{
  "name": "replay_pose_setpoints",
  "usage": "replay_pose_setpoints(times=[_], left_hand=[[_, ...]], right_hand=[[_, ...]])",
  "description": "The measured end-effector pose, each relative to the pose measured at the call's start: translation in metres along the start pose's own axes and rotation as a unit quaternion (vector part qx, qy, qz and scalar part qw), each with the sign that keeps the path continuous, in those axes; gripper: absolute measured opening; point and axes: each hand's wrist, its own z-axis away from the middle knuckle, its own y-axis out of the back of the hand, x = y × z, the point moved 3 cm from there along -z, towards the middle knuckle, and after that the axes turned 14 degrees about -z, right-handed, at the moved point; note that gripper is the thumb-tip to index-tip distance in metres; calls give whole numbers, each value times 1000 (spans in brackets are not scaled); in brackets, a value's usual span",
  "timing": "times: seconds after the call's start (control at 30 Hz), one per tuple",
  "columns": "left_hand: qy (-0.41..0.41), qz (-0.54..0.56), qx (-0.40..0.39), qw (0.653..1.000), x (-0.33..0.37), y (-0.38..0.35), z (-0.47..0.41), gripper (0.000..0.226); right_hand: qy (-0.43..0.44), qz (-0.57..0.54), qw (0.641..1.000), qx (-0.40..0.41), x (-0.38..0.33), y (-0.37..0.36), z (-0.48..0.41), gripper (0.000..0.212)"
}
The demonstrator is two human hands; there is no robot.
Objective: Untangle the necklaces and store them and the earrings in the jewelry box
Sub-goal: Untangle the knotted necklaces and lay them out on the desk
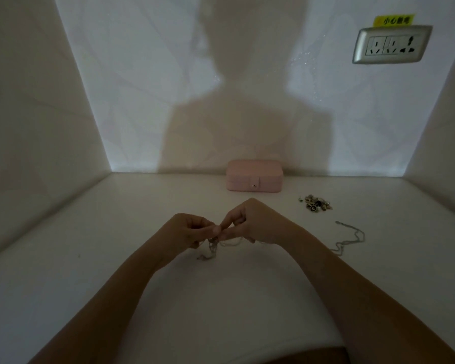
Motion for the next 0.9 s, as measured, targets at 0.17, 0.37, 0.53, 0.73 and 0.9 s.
replay_pose_setpoints(times=[0.17,0.37,0.53,0.73,0.9], left_hand=[[-4,24,-21,999,0,0,-1,6],[-25,46,-44,998,-2,-1,-1,14],[-42,49,-45,997,0,1,1,5],[-18,15,15,1000,0,-7,-3,11],[-12,9,58,998,-3,-8,-5,17]], right_hand=[[-6,-8,1000,-9,4,-1,-2,7],[-7,-76,993,-84,-2,1,3,13],[4,-73,995,-71,-2,10,6,12],[3,-81,994,-68,1,0,1,17],[-15,-78,996,-41,6,-6,-3,25]])
